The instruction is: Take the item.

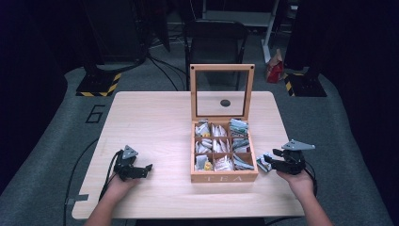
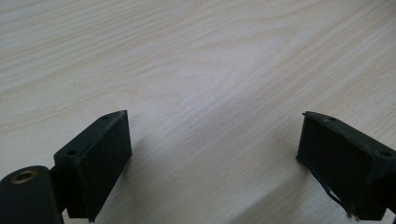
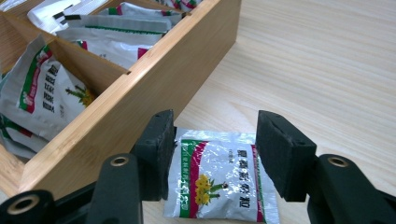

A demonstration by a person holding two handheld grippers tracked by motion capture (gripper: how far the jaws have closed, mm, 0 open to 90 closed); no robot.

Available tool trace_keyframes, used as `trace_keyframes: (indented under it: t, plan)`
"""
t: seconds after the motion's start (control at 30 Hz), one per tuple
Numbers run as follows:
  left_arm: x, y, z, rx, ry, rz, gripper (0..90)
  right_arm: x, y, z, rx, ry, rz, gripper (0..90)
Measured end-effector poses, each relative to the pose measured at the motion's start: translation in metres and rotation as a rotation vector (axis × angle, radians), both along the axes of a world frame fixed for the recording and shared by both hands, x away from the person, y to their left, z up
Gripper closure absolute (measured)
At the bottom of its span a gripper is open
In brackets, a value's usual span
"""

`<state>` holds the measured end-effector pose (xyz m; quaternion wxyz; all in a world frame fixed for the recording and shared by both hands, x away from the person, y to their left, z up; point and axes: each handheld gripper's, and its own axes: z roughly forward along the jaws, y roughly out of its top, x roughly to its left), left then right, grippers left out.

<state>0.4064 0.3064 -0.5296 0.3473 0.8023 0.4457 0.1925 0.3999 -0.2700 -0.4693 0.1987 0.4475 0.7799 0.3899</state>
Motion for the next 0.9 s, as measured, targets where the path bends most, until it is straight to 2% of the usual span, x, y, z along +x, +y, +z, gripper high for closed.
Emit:
trace_keyframes:
  t: [0.43, 0.57, 0.73, 0.9]
  plan:
    - [0.0, 0.0, 0.0, 0.0, -0.004, 0.0, 9.4, -0.005, -0.007, 0.015, 0.009, -0.02, -0.047, 46.0]
    - [0.0, 0.0, 0.0, 0.0, -0.002, 0.0, 9.4, -0.005, -0.009, 0.015, 0.003, -0.028, -0.059, 46.0]
    - [0.0, 0.0, 0.0, 0.0, -0.001, 0.0, 9.4, -0.006, -0.014, 0.014, 0.011, -0.035, -0.101, 45.7]
    - [0.0, 0.0, 0.0, 0.0, -0.001, 0.0, 9.3, -0.007, -0.014, 0.01, 0.003, -0.039, -0.107, 45.6]
